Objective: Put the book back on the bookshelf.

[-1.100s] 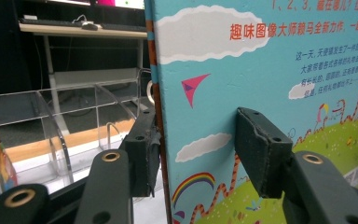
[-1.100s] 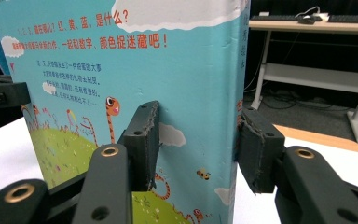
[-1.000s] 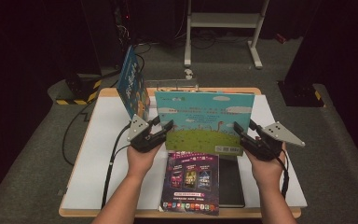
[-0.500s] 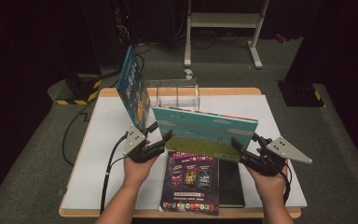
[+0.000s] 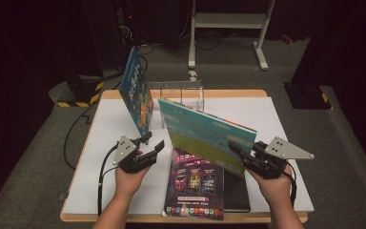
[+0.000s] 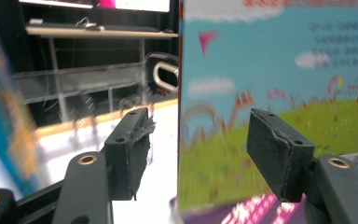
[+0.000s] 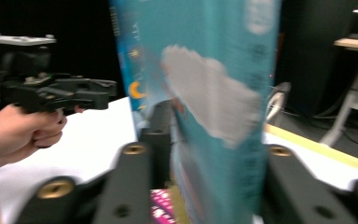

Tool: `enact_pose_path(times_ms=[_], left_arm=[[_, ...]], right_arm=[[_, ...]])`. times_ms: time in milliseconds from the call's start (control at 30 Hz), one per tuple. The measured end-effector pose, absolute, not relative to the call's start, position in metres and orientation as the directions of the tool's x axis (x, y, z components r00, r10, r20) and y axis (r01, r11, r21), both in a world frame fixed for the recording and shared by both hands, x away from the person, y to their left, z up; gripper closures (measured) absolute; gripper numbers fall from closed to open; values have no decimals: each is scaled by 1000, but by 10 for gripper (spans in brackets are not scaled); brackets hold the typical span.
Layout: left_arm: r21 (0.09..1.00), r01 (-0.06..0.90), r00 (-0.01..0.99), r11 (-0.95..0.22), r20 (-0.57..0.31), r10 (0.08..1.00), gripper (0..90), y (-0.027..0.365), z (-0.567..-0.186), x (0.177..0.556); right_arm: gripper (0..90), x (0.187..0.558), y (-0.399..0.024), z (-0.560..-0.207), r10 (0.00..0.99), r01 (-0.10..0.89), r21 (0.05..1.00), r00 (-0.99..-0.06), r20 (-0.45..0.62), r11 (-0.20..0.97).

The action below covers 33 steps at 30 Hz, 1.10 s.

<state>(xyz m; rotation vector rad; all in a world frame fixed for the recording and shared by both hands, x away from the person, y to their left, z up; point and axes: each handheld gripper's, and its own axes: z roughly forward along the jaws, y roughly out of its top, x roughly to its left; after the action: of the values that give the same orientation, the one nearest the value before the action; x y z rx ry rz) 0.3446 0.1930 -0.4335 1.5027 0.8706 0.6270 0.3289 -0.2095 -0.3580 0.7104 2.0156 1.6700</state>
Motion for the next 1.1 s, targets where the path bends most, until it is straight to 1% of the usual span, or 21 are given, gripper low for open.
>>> enact_pose_path(times_ms=[33,67,100,133,233,300,633,833,1100], left_arm=[[985,169,565,19,-113,817,395,197,-435,343],[985,172,559,20,-114,821,395,200,-437,340],[984,175,554,16,-112,825,396,204,-438,338],[984,179,548,15,-113,829,397,208,-440,336],[983,182,537,9,-107,837,400,213,-442,333],[978,206,519,21,-128,845,402,221,-444,331],[972,229,514,49,-164,842,405,229,-453,330],[970,236,516,49,-168,840,406,231,-455,329],[971,234,521,45,-164,838,408,230,-454,328]], right_arm=[[803,328,-207,-358,613,109,983,-790,-7,151],[804,325,-202,-357,657,118,980,-754,-17,161],[808,326,-202,-356,667,139,980,-745,7,145],[809,328,-203,-357,660,140,982,-751,22,126],[809,328,-199,-358,675,136,984,-737,25,113],[809,329,-196,-358,688,138,986,-725,35,96],[809,335,-165,-362,725,120,989,-689,18,89],[809,340,-145,-362,732,110,988,-682,-8,112],[808,352,-120,-358,733,126,981,-680,-24,148]])
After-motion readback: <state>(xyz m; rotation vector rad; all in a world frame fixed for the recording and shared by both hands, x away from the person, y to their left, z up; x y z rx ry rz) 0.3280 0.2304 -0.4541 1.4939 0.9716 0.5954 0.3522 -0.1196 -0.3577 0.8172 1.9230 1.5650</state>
